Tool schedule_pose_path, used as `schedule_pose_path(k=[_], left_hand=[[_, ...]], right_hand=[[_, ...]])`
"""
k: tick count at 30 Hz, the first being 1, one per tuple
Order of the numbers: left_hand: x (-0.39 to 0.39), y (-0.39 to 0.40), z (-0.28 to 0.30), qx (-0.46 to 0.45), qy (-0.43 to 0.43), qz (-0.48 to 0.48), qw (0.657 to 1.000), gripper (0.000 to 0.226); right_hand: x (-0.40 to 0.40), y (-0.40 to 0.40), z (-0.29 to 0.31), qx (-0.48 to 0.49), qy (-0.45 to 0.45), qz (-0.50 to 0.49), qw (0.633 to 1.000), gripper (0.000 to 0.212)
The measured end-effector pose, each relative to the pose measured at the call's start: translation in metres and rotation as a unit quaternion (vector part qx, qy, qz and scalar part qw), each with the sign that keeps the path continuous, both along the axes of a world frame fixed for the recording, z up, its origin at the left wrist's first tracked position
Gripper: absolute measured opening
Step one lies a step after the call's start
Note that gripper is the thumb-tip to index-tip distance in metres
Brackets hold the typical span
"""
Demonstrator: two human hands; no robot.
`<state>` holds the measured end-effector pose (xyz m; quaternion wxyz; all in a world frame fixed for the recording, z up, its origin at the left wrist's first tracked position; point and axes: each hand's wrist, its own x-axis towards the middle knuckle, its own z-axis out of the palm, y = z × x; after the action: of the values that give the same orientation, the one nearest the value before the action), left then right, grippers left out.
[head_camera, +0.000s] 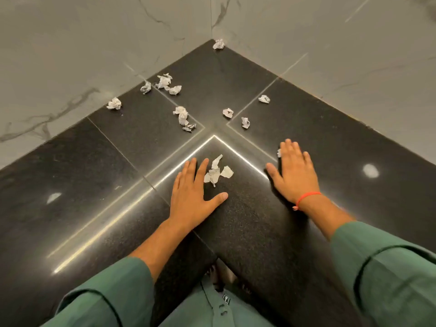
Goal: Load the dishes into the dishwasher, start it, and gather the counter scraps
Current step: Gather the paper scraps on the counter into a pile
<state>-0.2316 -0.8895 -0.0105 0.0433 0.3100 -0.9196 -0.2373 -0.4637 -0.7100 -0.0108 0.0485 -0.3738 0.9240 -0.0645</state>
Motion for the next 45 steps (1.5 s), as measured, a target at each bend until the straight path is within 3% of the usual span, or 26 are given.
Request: schedule_pose_path(k=[6,11,14,17,21,26,30,34,36,39,42,45], left_hand=[[-0.009,-0.012,-0.005,-0.029,-0.001,-0.004,1.000,0.093],[-0.017,-0.035,0.009,0.091,0.097,-0.007,0.991,0.089],[-0.029,-0.072,0.014,0.034,0.142,0.030,0.989,0.080],[-0.058,-0.120,0.017,-0.024,0.114,0.053,0.992,0.080],[-0.098,-0.173,0.018,-0.009,0.050,0.049,0.998,0.080],[-0.110,-0.176,0.005,-0.040,-0.030,-0.063,0.997,0.062],[-0.091,-0.120,-0.005,-0.051,0.030,-0.163,0.985,0.057],[-0.070,-0.097,0.000,0.016,0.079,-0.230,0.970,0.064],[-0.068,-0.115,0.003,0.035,0.121,-0.172,0.977,0.064],[-0.075,-0.186,0.007,-0.021,0.137,-0.012,0.990,0.060],[-0.070,-0.269,0.014,-0.088,0.085,0.085,0.989,0.064],[-0.057,-0.328,0.016,-0.116,0.009,0.116,0.986,0.065]], right_hand=[[0.052,-0.054,-0.002,-0.007,-0.018,0.151,0.988,0.080],[0.049,-0.059,-0.002,-0.033,-0.024,0.151,0.988,0.080],[0.046,-0.064,0.000,-0.037,-0.021,0.144,0.989,0.080],[0.042,-0.068,0.000,-0.036,-0.021,0.140,0.989,0.081],[0.036,-0.074,0.001,-0.026,-0.020,0.138,0.990,0.083],[0.032,-0.083,0.004,-0.024,-0.022,0.138,0.990,0.089],[0.028,-0.086,0.005,-0.016,-0.027,0.126,0.991,0.097],[0.024,-0.090,0.005,-0.017,-0.030,0.131,0.991,0.099],[0.023,-0.091,0.005,-0.014,-0.030,0.132,0.991,0.098],[0.022,-0.092,0.006,-0.013,-0.029,0.138,0.990,0.097],[0.022,-0.092,0.006,-0.007,-0.033,0.139,0.990,0.095],[0.021,-0.094,0.007,-0.003,-0.034,0.138,0.990,0.096]])
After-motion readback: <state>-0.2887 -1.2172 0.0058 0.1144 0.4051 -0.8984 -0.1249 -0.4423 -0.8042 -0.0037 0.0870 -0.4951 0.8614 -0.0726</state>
